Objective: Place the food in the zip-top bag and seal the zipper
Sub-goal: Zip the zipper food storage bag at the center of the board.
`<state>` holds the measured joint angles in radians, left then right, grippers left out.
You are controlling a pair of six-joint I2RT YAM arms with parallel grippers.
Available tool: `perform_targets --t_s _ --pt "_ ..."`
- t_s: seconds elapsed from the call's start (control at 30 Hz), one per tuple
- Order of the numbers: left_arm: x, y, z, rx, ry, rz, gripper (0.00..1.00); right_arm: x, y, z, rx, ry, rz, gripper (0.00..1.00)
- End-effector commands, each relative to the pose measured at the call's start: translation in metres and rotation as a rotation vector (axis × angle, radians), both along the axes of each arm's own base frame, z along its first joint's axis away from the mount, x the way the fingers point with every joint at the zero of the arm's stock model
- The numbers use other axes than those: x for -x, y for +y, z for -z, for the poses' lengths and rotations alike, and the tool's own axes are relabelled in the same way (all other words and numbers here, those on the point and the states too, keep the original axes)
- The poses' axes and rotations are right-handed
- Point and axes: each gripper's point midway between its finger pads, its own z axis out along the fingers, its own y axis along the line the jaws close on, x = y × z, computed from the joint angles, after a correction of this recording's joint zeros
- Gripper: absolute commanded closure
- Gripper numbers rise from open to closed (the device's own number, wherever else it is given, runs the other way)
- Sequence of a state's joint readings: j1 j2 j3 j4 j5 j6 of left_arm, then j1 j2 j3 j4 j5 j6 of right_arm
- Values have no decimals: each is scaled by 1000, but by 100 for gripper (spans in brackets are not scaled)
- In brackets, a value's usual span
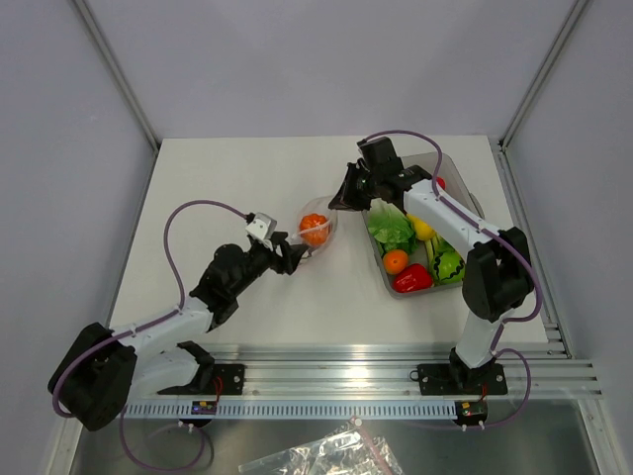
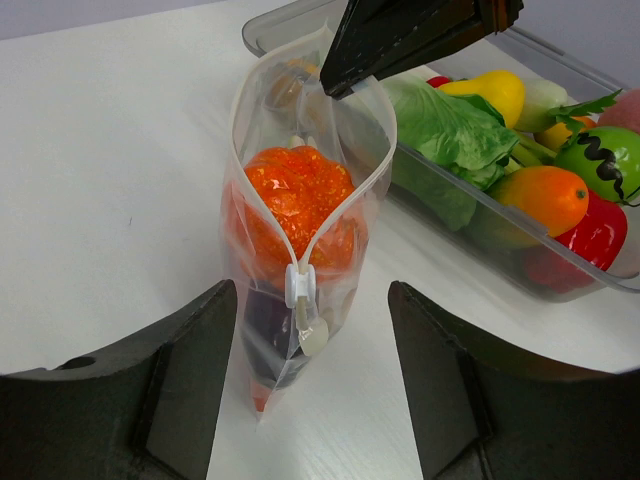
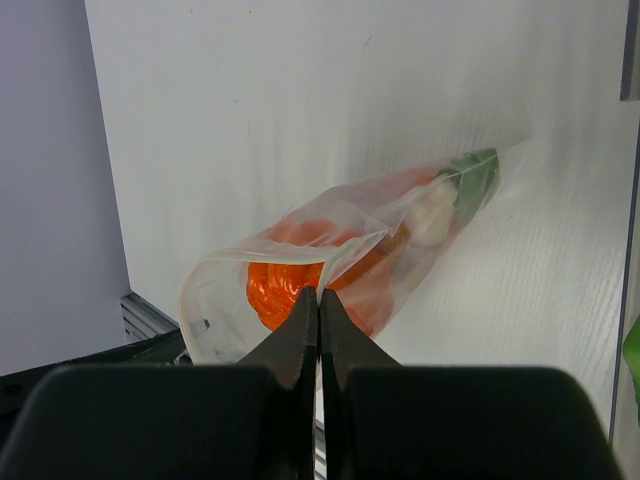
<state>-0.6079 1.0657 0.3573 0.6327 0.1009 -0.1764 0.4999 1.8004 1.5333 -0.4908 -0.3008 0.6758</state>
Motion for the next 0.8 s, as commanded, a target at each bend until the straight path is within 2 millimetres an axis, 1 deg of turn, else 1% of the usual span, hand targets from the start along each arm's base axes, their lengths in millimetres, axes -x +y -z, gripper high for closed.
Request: perform_targets --t_s 0.0,0.03,0.07,0.17,0.23,0.27,0.3,0.37,0.4,0.47,0.5,0.6,0.7,0.73,0.77 --pt "-5 -9 -20 49 -64 21 35 -12 5 -27 -58 -63 1 100" --pt "-6 -10 -20 56 -61 21 34 -11 5 -27 -59 -61 2 100" --pt "-7 -11 -25 72 -73 23 35 -12 6 -26 -59 -61 1 100" --pt "-9 -17 -22 79 -53 36 34 -12 6 -26 -71 -56 1 100" --pt "-11 -17 -20 80 -52 30 35 -13 7 -25 -74 -53 0 100" --pt "-12 -17 -21 84 -57 28 39 -13 7 -24 -73 -50 1 100" --pt "-12 -18 -22 85 -60 27 49 -12 7 -24 -76 -48 -1 100" --pt "-13 -18 -23 91 -61 22 61 -12 7 -24 -80 -48 0 100" --pt "-13 -17 -22 93 -57 19 75 -12 7 -24 -81 -49 -1 100" --pt "-15 -14 -28 101 -71 -1 85 -11 6 -22 -79 -45 0 100" --pt "-16 -12 -30 99 -81 -10 99 -10 6 -20 -75 -41 -1 100" --pt "-18 -10 -35 92 -95 -23 100 -8 6 -17 -76 -34 -7 100" --pt "-22 -2 -42 102 -111 -70 100 -4 5 -15 -81 -27 -13 100" --pt "-22 -1 -44 104 -117 -78 100 -3 5 -15 -85 -24 -12 100" --pt "-23 1 -49 109 -129 -83 100 -1 5 -20 -96 -33 -14 100"
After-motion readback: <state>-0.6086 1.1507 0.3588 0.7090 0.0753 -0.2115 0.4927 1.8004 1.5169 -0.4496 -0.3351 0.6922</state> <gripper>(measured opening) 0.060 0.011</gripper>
